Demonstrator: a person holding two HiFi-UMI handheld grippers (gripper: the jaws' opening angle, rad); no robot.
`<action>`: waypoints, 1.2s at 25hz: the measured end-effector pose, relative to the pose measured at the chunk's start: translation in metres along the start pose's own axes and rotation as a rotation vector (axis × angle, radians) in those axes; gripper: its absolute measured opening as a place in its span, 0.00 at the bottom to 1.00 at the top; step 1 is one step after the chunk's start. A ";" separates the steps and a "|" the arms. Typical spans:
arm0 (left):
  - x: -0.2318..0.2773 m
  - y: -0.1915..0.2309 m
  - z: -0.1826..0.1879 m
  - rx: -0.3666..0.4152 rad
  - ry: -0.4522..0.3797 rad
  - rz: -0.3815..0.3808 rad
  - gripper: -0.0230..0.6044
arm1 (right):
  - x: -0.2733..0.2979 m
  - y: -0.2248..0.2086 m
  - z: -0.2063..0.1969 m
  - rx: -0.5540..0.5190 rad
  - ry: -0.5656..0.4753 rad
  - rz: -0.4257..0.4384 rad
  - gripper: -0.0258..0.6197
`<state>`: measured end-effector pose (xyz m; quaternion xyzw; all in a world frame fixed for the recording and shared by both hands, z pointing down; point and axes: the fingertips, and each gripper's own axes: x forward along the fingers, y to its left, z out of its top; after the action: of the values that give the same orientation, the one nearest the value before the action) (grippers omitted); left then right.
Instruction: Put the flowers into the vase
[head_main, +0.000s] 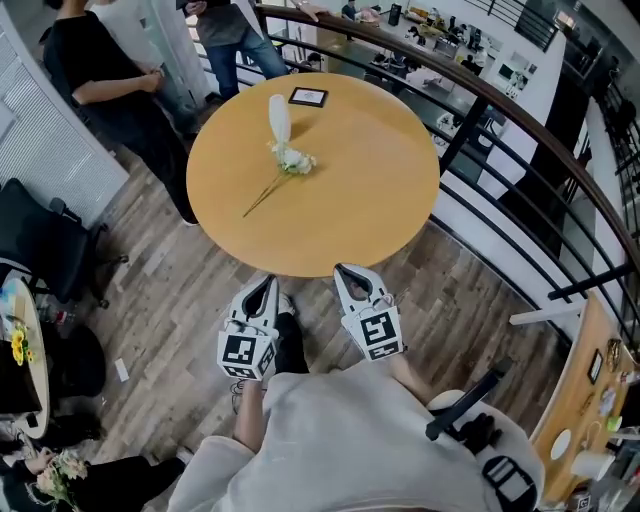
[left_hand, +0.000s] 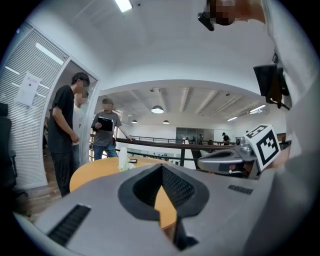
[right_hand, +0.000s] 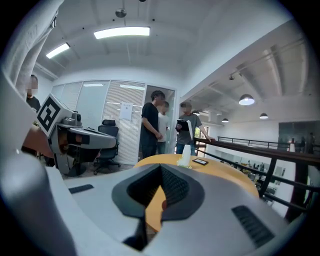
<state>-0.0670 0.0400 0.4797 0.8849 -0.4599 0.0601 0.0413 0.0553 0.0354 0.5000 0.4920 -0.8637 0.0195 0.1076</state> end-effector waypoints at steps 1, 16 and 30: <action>0.009 0.007 0.000 -0.005 -0.003 -0.011 0.05 | 0.008 -0.005 0.001 -0.005 0.005 -0.008 0.05; 0.110 0.142 0.025 -0.056 0.009 -0.113 0.05 | 0.163 -0.024 0.030 -0.026 0.130 -0.040 0.06; 0.132 0.165 -0.004 -0.115 0.125 -0.155 0.05 | 0.209 0.000 -0.107 0.184 0.561 0.074 0.65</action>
<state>-0.1273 -0.1610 0.5053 0.9086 -0.3893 0.0853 0.1252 -0.0299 -0.1259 0.6470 0.4433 -0.8122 0.2368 0.2961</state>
